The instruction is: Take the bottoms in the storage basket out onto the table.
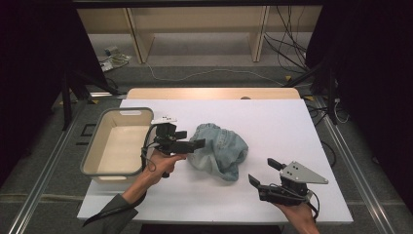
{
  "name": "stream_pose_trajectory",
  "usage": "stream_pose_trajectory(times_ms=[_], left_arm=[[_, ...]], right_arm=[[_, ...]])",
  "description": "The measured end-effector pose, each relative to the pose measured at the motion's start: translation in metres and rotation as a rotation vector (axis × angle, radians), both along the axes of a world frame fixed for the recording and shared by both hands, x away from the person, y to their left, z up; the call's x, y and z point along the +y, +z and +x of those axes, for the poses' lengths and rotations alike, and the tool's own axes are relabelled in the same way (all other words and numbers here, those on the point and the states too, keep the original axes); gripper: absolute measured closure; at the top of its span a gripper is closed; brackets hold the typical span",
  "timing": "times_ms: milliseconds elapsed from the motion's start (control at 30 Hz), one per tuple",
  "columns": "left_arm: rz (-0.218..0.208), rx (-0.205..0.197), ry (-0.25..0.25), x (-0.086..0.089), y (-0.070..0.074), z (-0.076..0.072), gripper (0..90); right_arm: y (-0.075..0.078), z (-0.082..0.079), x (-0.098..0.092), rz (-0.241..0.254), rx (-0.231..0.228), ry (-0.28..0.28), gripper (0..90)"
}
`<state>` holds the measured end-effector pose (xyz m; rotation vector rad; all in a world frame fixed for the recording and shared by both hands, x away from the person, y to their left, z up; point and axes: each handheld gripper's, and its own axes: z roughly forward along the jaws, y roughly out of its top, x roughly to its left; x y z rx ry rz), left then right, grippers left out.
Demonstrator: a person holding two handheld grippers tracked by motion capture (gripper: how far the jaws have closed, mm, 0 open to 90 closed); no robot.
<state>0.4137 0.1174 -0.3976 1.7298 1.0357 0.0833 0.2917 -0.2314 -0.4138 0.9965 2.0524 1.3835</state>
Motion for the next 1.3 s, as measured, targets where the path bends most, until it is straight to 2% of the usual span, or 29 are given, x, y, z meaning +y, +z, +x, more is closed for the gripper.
stream_pose_trajectory(times_ms=[133, 267, 433, 633, 733, 867, 967, 1100, 1233, 1300], left_arm=[[-0.022, -0.037, -0.016, 0.008, 0.0, -0.009, 5.7], [-0.013, -0.098, -0.04, 0.012, 0.0, -0.018, 5.7], [-0.007, -0.152, -0.076, 0.015, 0.0, -0.03, 5.8], [-0.032, -0.18, -0.068, 0.025, -0.005, -0.044, 5.8], [-0.028, -0.205, -0.062, 0.032, -0.005, -0.052, 5.8], [-0.053, -0.219, -0.044, 0.038, -0.009, -0.059, 5.8], [-0.038, -0.234, -0.059, 0.04, -0.01, -0.065, 5.5], [-0.038, -0.266, -0.081, 0.043, -0.013, -0.073, 5.6], [0.024, -0.319, -0.094, 0.044, -0.016, -0.079, 5.1], [0.03, -0.326, -0.083, 0.047, -0.017, -0.08, 4.1]], right_arm=[[0.0, 0.001, -0.002, 0.022, 0.006, -0.003, 19.4], [0.0, 0.001, -0.003, 0.024, 0.009, -0.005, 19.4], [0.0, 0.001, -0.003, 0.032, 0.011, -0.002, 19.3], [0.0, 0.001, -0.003, 0.04, 0.017, -0.008, 19.2], [0.0, 0.001, -0.003, 0.042, 0.013, -0.007, 19.2], [0.0, 0.001, -0.003, 0.046, 0.013, -0.009, 19.1], [0.0, 0.001, -0.003, 0.051, 0.009, -0.005, 18.6], [0.0, 0.001, -0.004, 0.056, 0.004, 0.0, 17.4], [0.001, 0.001, -0.004, 0.06, 0.004, -0.004, 16.5], [0.001, 0.001, -0.004, 0.059, 0.005, -0.004, 16.3]])
